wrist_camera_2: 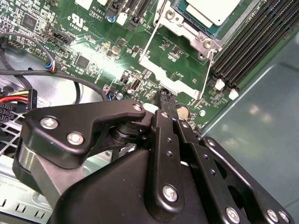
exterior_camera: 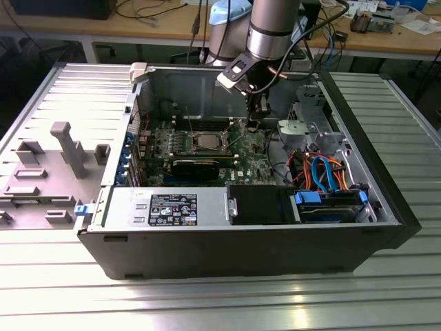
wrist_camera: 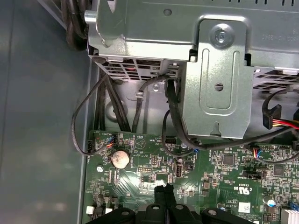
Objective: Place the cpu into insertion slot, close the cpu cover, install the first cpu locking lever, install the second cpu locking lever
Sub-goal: 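Close the cpu cover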
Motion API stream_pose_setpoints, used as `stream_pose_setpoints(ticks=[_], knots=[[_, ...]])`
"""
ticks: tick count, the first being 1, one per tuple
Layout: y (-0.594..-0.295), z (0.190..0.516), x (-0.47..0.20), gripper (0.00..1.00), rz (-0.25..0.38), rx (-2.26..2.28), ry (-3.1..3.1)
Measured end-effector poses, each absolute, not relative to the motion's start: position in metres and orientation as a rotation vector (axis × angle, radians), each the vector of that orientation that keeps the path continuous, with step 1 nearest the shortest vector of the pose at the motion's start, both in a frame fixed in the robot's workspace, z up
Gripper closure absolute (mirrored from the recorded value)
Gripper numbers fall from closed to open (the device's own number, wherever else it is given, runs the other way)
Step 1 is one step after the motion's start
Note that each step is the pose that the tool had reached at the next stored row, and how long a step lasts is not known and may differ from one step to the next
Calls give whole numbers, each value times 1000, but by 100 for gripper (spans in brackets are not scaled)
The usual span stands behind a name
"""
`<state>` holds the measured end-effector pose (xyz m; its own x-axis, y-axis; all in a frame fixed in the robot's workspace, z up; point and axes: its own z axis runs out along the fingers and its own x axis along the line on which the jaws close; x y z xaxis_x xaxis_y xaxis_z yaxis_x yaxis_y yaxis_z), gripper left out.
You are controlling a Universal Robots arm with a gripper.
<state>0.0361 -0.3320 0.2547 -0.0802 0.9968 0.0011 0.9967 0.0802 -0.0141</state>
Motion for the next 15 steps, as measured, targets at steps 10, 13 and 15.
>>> stream_pose_setpoints(ticks=[10, 13, 15], knots=[[-332, 253, 34, 89, 16, -2123, -2300], [-332, 253, 32, 89, 16, -2123, -2300], [-332, 253, 29, 89, 17, -2123, -2300]])
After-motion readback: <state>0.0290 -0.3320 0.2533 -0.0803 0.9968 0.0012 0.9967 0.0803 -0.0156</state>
